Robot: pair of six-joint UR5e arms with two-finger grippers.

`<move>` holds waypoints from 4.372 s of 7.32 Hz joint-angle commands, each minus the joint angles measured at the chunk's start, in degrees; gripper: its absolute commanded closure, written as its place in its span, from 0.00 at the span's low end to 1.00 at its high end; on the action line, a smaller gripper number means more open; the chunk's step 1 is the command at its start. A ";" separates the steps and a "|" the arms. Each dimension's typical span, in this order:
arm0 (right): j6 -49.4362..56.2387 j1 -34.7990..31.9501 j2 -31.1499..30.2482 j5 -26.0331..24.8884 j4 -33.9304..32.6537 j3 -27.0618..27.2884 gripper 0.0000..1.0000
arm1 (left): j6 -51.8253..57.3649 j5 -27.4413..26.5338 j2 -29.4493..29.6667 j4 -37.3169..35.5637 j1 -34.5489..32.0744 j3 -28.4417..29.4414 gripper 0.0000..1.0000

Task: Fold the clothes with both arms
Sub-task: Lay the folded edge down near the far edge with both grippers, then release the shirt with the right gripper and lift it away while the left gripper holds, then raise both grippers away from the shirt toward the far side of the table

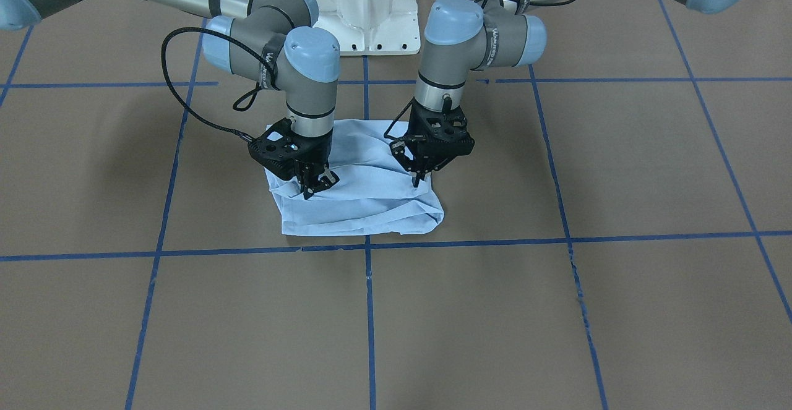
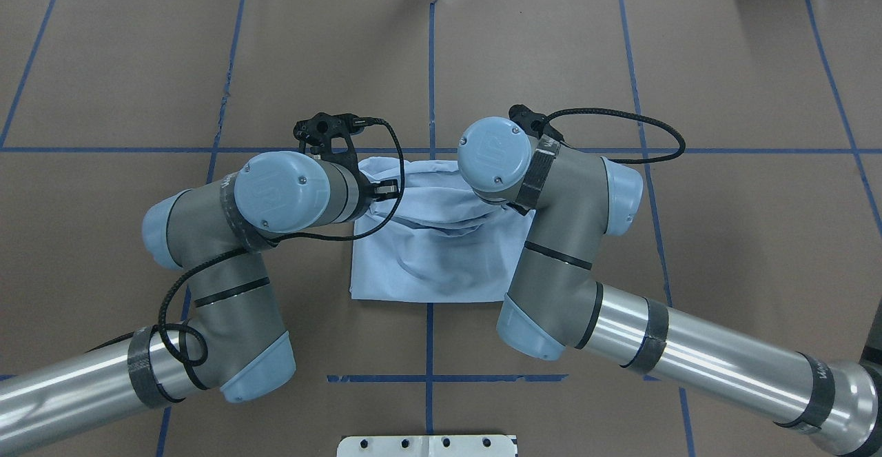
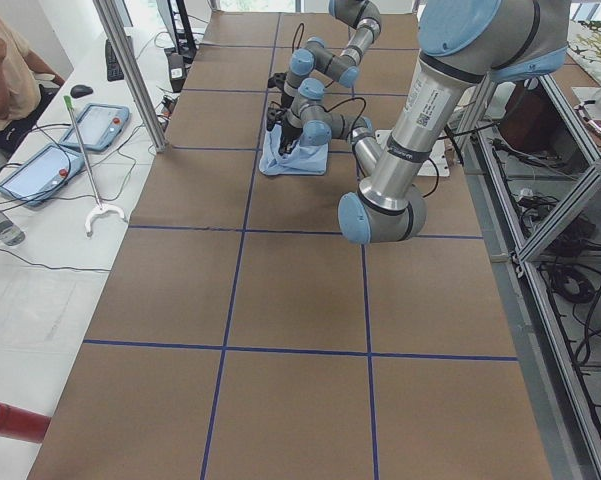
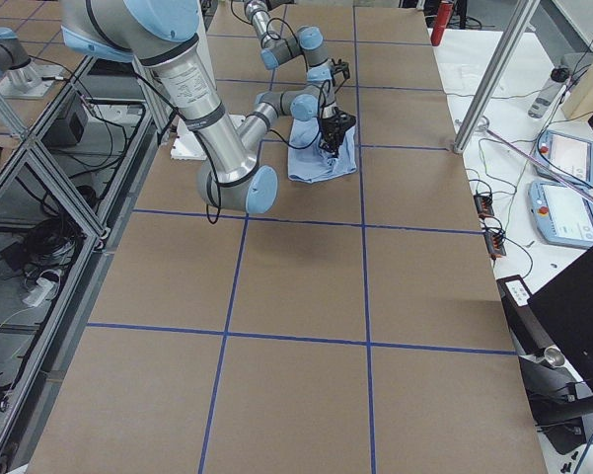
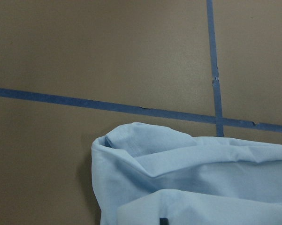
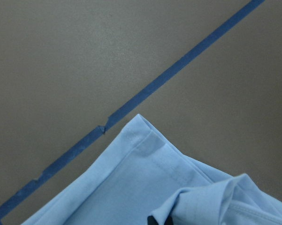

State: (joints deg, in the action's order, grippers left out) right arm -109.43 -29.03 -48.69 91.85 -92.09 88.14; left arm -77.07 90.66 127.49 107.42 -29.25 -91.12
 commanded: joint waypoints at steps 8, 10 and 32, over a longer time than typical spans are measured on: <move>18.25 -5.33 0.09 5.70 7.98 -4.04 0.00 | 8.81 10.60 0.74 5.34 -6.67 3.24 0.00; 23.28 -5.07 -0.96 7.29 7.80 1.13 0.00 | 11.94 14.98 -3.29 8.13 -9.42 0.69 0.00; 50.01 -17.02 7.29 5.97 11.58 -16.86 0.00 | 3.77 10.41 1.53 7.54 -2.57 9.29 0.00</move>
State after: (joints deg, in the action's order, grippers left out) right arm -59.41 -46.02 -41.37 97.76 -80.52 71.27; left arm -73.08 101.44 128.09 114.97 -32.01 -84.00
